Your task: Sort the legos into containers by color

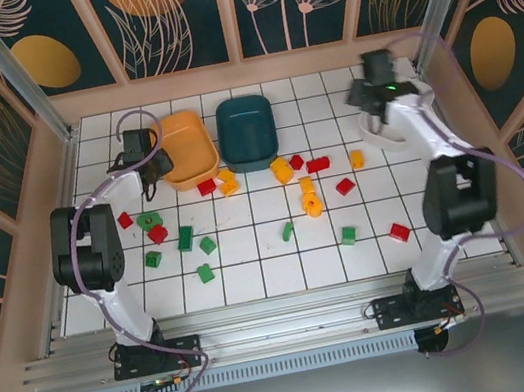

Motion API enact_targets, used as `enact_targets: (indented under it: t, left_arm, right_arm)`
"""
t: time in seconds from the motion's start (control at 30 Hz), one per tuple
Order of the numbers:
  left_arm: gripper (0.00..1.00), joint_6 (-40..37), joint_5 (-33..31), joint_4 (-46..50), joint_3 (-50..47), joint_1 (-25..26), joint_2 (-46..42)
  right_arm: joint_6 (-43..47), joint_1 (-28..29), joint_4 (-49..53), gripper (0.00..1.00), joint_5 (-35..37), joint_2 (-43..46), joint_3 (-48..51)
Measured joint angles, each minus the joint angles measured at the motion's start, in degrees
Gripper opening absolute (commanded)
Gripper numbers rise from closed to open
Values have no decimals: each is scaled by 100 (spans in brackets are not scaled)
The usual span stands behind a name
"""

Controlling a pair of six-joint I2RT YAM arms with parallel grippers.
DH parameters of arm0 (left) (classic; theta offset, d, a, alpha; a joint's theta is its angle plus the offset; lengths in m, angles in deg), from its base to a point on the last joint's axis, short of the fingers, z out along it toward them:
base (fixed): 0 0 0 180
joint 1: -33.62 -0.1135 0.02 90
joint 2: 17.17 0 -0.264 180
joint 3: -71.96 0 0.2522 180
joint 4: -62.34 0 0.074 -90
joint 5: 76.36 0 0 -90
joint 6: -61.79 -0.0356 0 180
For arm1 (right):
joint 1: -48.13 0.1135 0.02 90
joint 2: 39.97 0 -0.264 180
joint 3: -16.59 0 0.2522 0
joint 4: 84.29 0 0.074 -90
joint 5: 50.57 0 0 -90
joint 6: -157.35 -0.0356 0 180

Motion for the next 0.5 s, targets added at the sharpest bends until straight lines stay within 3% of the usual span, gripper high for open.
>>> enact_targets:
  t: [0.2, 0.5]
  left_arm:
    - [37, -297, 50, -11, 313, 0, 310]
    - [27, -920, -81, -79, 684, 0, 605]
  right_arm:
    - [-184, -883, -138, 66, -131, 138, 1088]
    - [-63, -1104, -625, 60, -896, -452, 1150]
